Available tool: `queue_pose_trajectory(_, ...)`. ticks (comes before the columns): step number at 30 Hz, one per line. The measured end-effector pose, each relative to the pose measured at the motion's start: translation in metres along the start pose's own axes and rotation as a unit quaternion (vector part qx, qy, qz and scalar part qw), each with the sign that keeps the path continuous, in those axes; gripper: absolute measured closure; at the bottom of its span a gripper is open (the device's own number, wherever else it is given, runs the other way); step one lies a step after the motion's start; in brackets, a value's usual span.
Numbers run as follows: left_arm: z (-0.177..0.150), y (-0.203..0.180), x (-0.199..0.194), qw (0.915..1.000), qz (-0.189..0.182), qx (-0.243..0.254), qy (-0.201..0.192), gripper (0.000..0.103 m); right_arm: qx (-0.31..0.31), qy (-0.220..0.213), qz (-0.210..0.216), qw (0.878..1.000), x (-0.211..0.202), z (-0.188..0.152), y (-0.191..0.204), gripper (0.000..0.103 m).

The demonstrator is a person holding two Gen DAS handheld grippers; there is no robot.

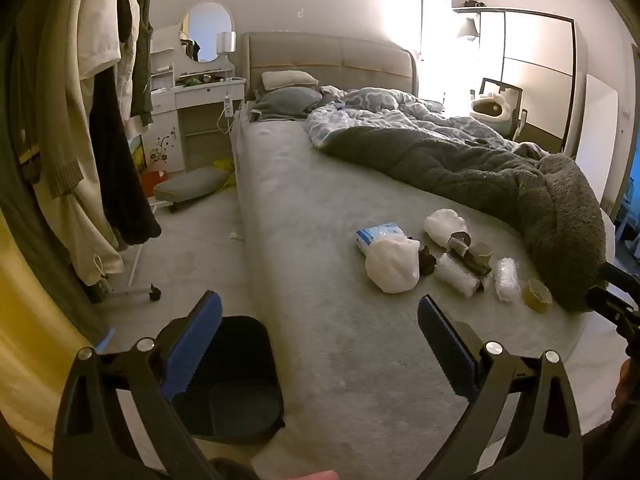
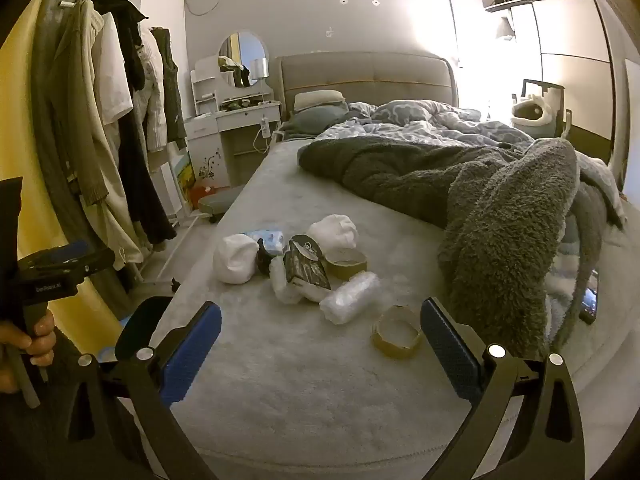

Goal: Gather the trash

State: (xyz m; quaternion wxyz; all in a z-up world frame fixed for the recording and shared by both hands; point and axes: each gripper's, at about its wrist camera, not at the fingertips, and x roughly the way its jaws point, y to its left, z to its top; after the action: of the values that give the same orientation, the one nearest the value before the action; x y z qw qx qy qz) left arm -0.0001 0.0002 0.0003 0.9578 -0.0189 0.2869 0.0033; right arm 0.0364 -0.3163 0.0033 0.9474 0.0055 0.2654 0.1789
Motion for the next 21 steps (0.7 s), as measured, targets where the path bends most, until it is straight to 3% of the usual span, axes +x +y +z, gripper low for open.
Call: queue_pose_trajectory(21, -0.0001, -0.0005, 0.0007, 1.0000, 0.003, 0.002, 0.003, 0.003, 0.003, 0.000, 0.000, 1.000, 0.0009, -0.0010, -0.0023, 0.002)
